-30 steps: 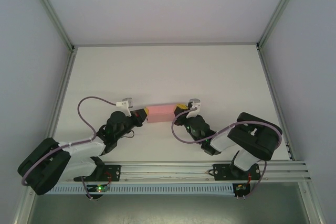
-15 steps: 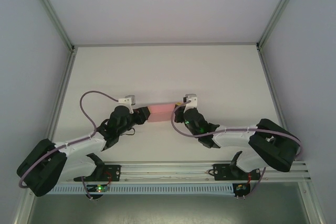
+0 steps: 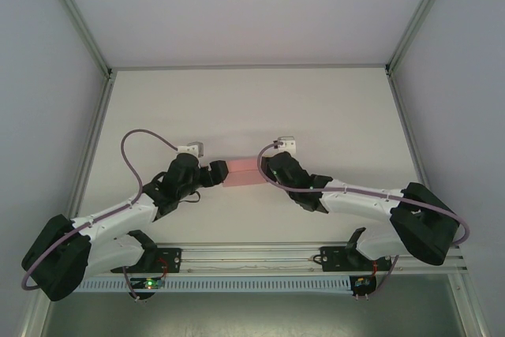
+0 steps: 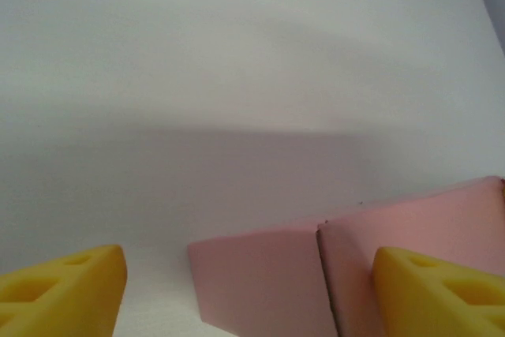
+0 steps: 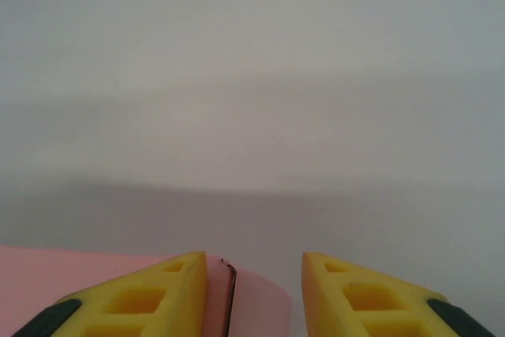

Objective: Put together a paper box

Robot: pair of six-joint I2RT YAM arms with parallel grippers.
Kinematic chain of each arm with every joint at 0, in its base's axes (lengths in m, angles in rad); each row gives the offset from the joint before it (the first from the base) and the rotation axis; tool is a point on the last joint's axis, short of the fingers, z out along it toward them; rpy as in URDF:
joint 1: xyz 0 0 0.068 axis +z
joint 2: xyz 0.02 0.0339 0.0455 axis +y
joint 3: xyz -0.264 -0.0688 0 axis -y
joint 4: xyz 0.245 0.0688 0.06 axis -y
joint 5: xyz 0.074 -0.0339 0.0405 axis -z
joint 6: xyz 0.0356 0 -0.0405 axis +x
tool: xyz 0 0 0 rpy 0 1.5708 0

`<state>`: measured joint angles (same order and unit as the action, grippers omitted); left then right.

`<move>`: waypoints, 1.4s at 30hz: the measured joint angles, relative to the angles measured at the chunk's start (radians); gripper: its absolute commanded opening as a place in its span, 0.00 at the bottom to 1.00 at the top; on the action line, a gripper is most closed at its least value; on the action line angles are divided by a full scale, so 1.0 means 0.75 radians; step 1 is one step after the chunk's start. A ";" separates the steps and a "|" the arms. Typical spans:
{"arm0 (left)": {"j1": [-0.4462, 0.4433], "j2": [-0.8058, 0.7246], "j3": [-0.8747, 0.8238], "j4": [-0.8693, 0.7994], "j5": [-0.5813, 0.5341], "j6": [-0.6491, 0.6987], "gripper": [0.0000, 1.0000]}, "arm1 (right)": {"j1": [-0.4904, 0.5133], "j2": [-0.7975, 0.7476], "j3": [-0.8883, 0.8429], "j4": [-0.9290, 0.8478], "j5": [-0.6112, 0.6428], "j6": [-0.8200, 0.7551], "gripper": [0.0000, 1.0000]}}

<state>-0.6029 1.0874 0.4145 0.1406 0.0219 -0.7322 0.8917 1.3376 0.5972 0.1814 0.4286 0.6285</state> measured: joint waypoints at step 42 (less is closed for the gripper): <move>0.047 -0.245 0.202 -0.699 -0.490 0.067 1.00 | -0.221 0.492 0.784 -0.910 -1.024 -1.993 0.75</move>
<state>-0.5678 0.9039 0.5659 -0.3836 -0.3454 -0.6819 0.7261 1.7065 1.1851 -0.5014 -0.3393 -0.8665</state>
